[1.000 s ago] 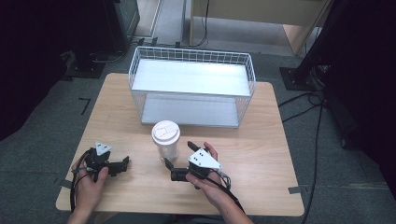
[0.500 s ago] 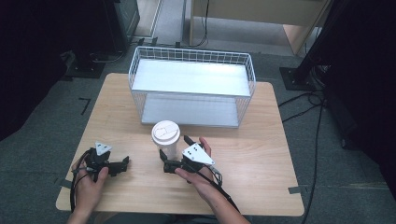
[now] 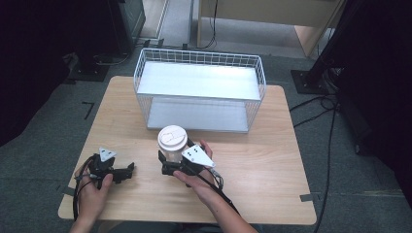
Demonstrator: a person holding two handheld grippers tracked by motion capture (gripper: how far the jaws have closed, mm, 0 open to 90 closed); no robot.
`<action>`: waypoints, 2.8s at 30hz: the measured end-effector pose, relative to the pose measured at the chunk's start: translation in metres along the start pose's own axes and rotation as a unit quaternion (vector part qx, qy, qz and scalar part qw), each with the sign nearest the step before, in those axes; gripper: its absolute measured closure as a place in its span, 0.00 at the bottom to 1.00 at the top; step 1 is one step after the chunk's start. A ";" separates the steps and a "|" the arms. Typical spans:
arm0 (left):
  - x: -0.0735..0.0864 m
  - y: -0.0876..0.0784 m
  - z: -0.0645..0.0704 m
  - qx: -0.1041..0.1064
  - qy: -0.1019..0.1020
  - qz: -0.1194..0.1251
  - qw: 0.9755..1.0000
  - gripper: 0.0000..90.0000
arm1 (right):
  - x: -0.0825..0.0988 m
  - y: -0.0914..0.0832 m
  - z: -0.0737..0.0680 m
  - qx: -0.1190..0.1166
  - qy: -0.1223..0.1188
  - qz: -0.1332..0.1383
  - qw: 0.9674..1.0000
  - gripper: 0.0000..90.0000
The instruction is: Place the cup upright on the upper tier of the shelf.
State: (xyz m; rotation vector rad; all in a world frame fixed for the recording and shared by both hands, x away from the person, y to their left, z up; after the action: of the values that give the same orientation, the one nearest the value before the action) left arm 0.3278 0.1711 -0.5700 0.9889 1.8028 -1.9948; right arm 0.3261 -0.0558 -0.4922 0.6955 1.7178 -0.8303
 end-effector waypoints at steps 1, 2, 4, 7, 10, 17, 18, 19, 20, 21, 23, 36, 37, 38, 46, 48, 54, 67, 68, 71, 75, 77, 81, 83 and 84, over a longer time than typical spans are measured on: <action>0.000 0.000 0.000 0.000 -0.001 0.001 1.000 0.00 | -0.001 0.003 -0.002 0.003 0.002 0.000 1.000 0.01; 0.000 0.000 0.000 0.000 0.000 0.000 1.000 0.00 | -0.001 0.003 -0.002 0.005 0.001 0.001 1.000 0.01; 0.000 0.000 0.000 0.000 0.000 0.000 1.000 0.00 | -0.003 0.004 -0.002 0.005 0.003 0.009 1.000 0.01; 0.000 0.000 0.000 0.000 0.000 0.000 1.000 0.00 | -0.005 0.005 -0.002 0.010 -0.001 0.020 1.000 0.01; 0.000 0.000 0.000 0.000 -0.001 0.001 1.000 0.00 | -0.005 0.007 -0.003 0.013 0.000 0.021 1.000 0.03; 0.000 0.000 0.000 0.000 -0.001 0.001 1.000 0.00 | -0.006 0.008 -0.002 0.029 -0.005 0.023 0.999 0.12; 0.000 0.000 0.000 0.000 0.000 0.000 1.000 0.00 | -0.006 0.008 -0.002 0.032 -0.006 0.023 0.999 0.14; 0.000 0.000 0.000 0.000 -0.001 0.001 1.000 0.00 | -0.006 0.008 -0.002 0.034 -0.010 0.023 0.999 0.14; 0.000 0.000 0.000 0.000 -0.001 0.001 1.000 0.00 | -0.006 0.008 -0.002 0.035 -0.014 0.024 0.999 0.15; 0.000 0.000 0.000 0.000 -0.001 0.001 1.000 0.00 | -0.006 0.008 -0.002 0.036 -0.017 0.025 0.999 0.15; 0.000 0.000 0.000 0.000 -0.001 0.001 1.000 0.00 | -0.006 0.007 -0.003 0.034 -0.021 0.024 0.999 0.15; 0.000 0.000 0.000 0.000 0.001 0.001 1.000 0.00 | -0.022 -0.001 -0.001 0.039 -0.020 0.047 0.998 0.17; 0.000 0.000 0.000 0.000 0.000 0.001 1.000 0.00 | -0.025 -0.002 0.000 0.040 -0.020 0.050 0.998 0.17; 0.000 0.000 0.000 0.000 0.000 0.001 1.000 0.00 | -0.028 -0.003 0.001 0.041 -0.024 0.055 0.997 0.17; 0.000 0.000 0.000 0.000 0.001 0.001 1.000 0.00 | -0.043 -0.013 0.002 0.030 -0.024 0.070 0.997 0.17; 0.000 0.000 0.000 0.000 0.001 0.000 1.000 0.00 | -0.048 -0.016 0.002 0.030 -0.023 0.075 0.996 0.17; 0.000 0.000 0.000 0.000 0.001 0.000 1.000 0.00 | -0.066 -0.025 0.004 0.032 -0.026 0.094 0.995 0.17; 0.000 0.000 0.000 0.000 0.001 0.000 1.000 0.00 | -0.113 -0.043 0.013 0.047 -0.040 0.136 0.989 0.17; 0.000 0.000 0.000 0.000 0.001 0.000 1.000 0.00 | -0.117 -0.044 0.014 0.049 -0.039 0.141 0.988 0.17; 0.000 0.000 0.000 0.000 0.001 0.000 1.000 0.00 | -0.128 -0.048 0.017 0.052 -0.041 0.151 0.986 0.17; 0.000 0.000 0.000 0.000 0.001 0.000 1.000 0.00 | -0.142 -0.053 0.023 0.061 -0.042 0.166 0.983 0.17; 0.000 0.000 0.000 0.000 0.001 0.000 1.000 0.00 | -0.149 -0.055 0.025 0.064 -0.041 0.171 0.982 0.17; 0.000 0.000 0.000 0.000 0.000 0.000 1.000 0.00 | -0.163 -0.058 0.031 0.072 -0.042 0.181 0.980 0.17; 0.000 0.000 0.000 0.000 0.000 0.000 1.000 0.00 | -0.170 -0.060 0.032 0.075 -0.046 0.185 0.979 0.17; 0.000 0.000 0.000 0.000 0.000 0.000 1.000 0.00 | -0.174 -0.060 0.033 0.076 -0.049 0.188 0.978 0.17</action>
State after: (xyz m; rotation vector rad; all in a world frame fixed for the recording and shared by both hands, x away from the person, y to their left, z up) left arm 0.3278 0.1711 -0.5700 0.9891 1.8038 -1.9950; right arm 0.3451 -0.1265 -0.3204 1.0299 1.3852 -0.7195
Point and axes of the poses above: each handheld gripper's, and its own axes: y roughly forward along the jaws, x roughly out of its underside, z roughly to its right, the point moved 7 cm from there along y, roughly forward along the jaws, and after that the axes turned 3 degrees about -z, right-handed, at the moved point
